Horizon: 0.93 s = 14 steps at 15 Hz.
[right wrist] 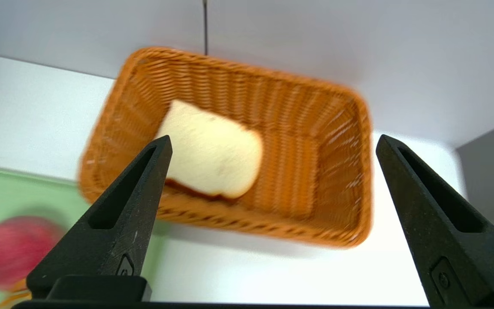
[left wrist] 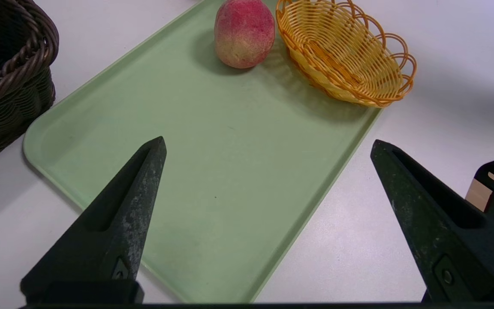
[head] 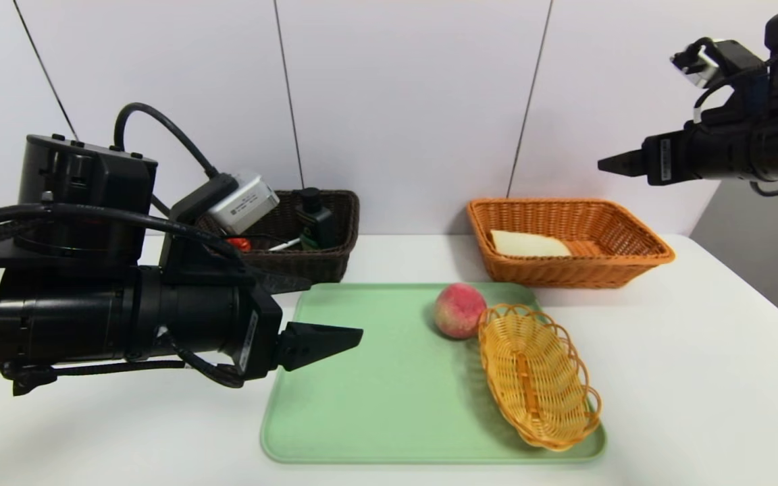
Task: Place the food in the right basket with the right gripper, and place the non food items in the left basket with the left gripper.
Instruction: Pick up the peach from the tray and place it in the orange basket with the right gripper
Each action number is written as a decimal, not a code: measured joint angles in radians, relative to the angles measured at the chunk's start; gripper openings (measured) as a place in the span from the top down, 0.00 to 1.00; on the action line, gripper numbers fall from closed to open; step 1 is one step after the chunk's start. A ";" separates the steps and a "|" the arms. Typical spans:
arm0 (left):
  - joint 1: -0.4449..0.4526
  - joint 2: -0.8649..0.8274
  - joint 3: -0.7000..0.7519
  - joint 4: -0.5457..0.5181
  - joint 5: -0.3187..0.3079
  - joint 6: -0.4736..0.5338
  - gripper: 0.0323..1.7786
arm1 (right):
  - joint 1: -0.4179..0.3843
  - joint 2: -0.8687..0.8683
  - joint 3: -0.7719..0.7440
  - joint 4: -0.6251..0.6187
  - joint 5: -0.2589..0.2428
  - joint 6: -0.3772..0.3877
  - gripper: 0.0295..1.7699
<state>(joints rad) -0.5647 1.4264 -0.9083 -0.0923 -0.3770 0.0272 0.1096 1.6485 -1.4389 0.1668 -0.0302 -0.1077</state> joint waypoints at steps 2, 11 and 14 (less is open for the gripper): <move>-0.001 0.000 0.001 0.001 0.000 0.000 0.05 | 0.017 -0.041 0.023 0.082 0.043 0.134 0.06; 0.006 -0.001 0.017 0.001 0.050 -0.005 0.05 | 0.314 -0.059 0.032 0.221 0.109 0.223 0.04; 0.006 -0.003 0.028 0.001 0.051 -0.007 0.05 | 0.390 0.000 0.013 0.222 0.108 0.216 0.04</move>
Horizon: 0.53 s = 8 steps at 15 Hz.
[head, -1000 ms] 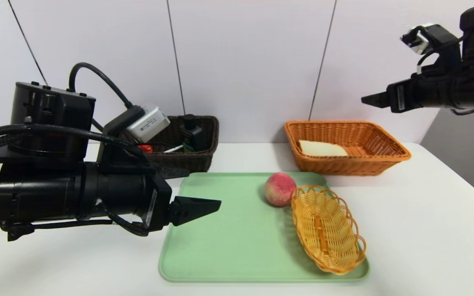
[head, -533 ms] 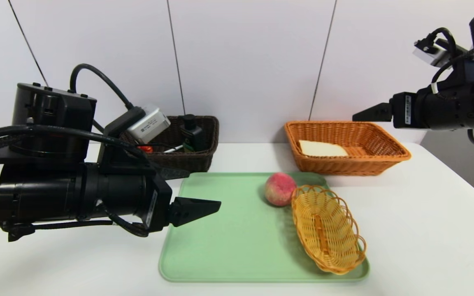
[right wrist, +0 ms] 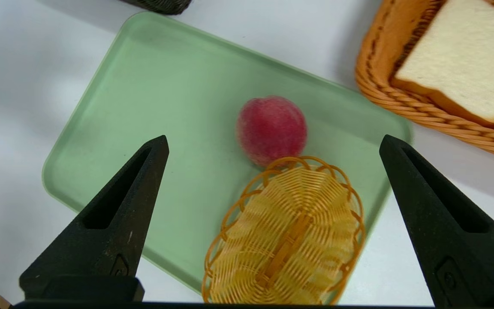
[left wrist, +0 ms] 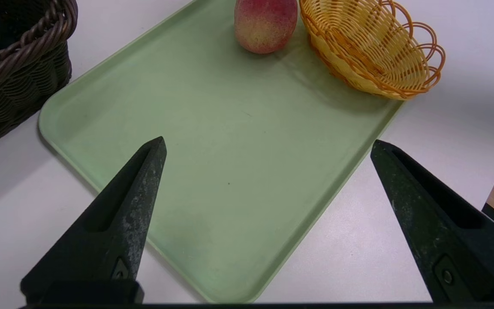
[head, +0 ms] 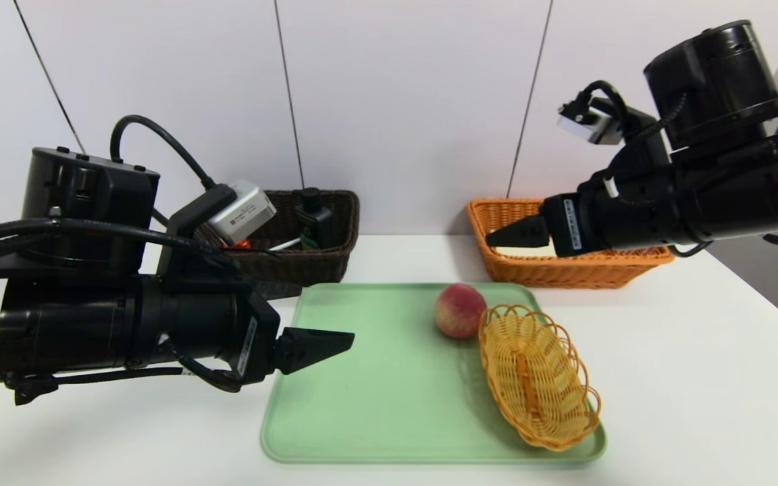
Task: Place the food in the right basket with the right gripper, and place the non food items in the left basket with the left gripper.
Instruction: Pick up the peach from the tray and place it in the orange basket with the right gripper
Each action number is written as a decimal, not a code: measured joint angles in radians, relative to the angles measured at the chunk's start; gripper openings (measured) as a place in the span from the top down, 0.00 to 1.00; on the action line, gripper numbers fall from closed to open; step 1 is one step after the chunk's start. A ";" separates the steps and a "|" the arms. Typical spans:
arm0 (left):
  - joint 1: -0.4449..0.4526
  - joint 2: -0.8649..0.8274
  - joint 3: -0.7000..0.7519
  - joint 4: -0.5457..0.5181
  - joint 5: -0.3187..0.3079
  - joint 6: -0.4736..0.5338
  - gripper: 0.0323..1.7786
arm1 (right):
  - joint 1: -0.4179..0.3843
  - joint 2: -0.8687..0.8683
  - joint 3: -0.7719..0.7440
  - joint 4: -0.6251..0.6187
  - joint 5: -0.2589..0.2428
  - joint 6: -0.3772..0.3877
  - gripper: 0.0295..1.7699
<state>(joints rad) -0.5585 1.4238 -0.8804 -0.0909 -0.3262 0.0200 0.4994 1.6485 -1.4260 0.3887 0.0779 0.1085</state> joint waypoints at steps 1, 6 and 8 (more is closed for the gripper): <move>0.000 -0.001 0.002 0.000 0.000 0.000 0.05 | 0.016 0.024 -0.012 0.003 -0.001 -0.001 0.04; 0.000 -0.006 0.013 0.000 0.000 0.000 0.05 | 0.049 0.127 -0.055 0.017 -0.004 -0.008 0.04; 0.000 -0.007 0.017 0.000 0.000 0.000 0.05 | 0.051 0.164 -0.068 0.017 -0.009 -0.010 0.04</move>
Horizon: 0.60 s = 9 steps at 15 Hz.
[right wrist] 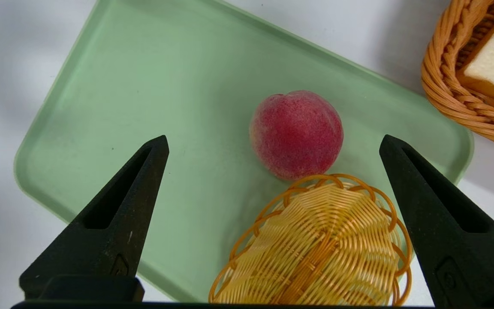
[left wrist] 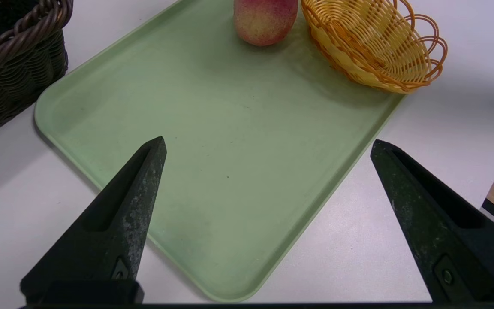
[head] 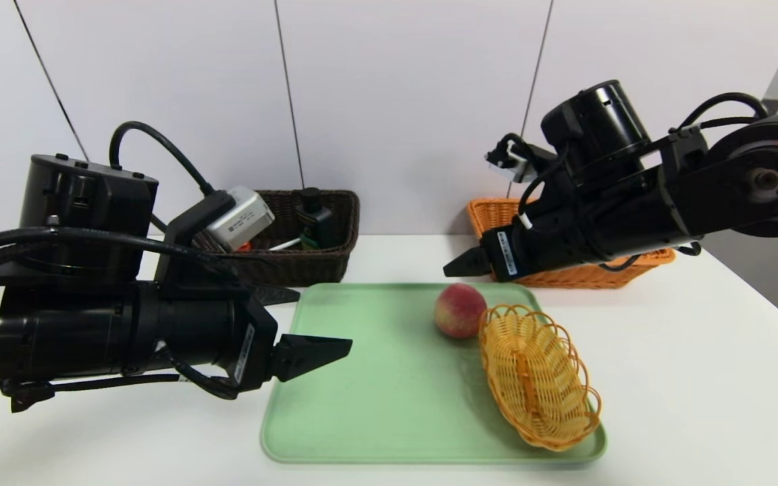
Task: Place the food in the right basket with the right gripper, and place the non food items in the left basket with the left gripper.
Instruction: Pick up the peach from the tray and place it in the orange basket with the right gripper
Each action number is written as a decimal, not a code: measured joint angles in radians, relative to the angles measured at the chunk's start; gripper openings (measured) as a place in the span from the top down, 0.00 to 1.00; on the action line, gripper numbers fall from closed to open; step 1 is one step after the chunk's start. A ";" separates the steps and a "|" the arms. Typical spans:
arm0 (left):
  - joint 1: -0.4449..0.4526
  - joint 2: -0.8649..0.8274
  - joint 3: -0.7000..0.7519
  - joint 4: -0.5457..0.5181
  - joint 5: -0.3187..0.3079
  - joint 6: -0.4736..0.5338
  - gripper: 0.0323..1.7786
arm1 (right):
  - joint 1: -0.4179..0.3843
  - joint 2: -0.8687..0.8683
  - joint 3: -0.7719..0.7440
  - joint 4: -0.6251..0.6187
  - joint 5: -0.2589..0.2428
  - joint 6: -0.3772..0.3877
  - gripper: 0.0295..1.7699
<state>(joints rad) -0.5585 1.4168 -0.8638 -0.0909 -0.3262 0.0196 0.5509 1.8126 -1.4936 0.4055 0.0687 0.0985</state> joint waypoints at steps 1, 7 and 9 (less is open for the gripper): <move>0.000 -0.002 0.001 0.000 0.000 0.000 0.05 | 0.000 0.017 -0.006 0.000 -0.002 0.000 0.04; 0.000 -0.015 0.014 -0.001 0.000 0.000 0.05 | 0.010 0.106 -0.023 -0.006 -0.008 -0.016 0.04; 0.000 -0.020 0.019 -0.001 0.000 0.000 0.05 | 0.010 0.127 -0.023 -0.007 -0.018 -0.027 0.04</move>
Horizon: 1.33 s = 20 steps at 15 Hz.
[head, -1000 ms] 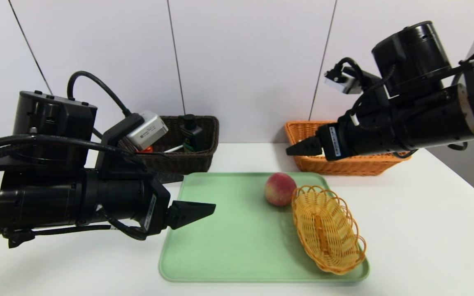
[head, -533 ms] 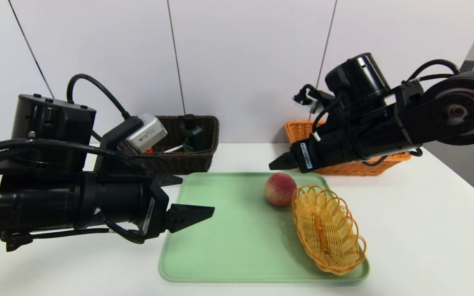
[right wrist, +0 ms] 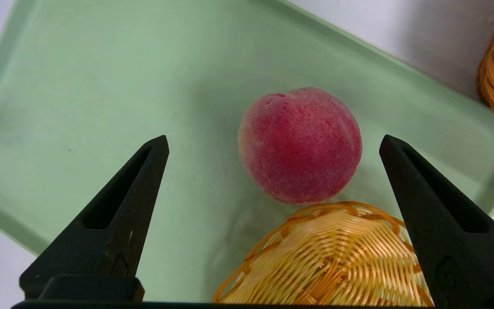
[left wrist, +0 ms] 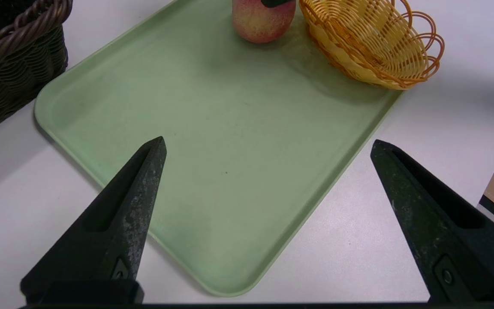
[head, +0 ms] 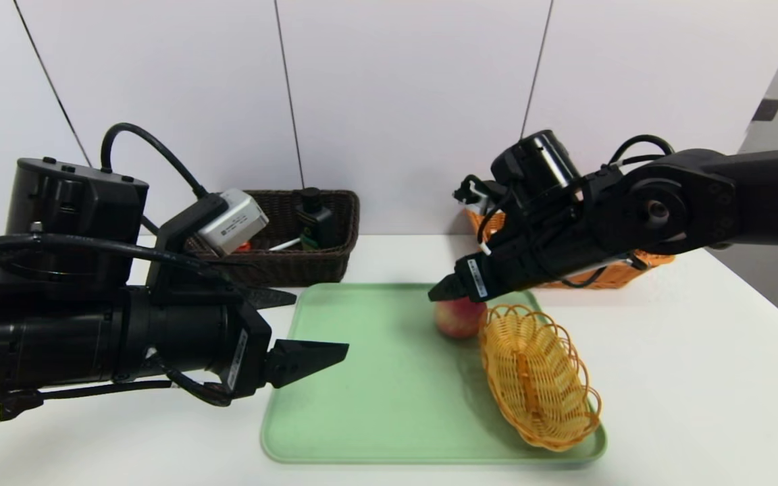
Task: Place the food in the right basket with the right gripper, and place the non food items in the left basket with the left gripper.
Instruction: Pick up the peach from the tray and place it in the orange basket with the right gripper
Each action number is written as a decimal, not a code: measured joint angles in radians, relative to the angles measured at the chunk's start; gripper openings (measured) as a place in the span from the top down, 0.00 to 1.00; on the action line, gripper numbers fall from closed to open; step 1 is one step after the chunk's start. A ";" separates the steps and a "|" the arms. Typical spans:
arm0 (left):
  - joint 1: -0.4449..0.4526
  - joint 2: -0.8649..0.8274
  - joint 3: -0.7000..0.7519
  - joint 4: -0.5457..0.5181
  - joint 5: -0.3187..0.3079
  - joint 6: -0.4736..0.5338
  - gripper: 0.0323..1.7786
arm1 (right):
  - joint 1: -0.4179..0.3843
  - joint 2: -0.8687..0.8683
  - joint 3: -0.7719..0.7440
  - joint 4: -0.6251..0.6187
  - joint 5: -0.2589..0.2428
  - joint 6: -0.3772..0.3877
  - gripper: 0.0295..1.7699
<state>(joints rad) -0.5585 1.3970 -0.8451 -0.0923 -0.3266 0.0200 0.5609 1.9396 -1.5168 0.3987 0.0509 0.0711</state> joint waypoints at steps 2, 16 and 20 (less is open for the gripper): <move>0.000 -0.002 0.002 0.000 0.000 0.000 0.05 | 0.001 0.019 -0.001 -0.004 -0.031 -0.003 0.04; 0.000 -0.005 0.006 0.000 0.002 -0.007 0.05 | 0.012 0.114 0.001 -0.007 -0.087 -0.044 0.04; 0.000 -0.007 0.006 0.000 0.001 -0.006 0.05 | 0.011 0.123 0.001 -0.006 -0.087 -0.054 0.33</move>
<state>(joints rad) -0.5585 1.3902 -0.8389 -0.0928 -0.3251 0.0138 0.5723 2.0623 -1.5157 0.3923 -0.0364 0.0172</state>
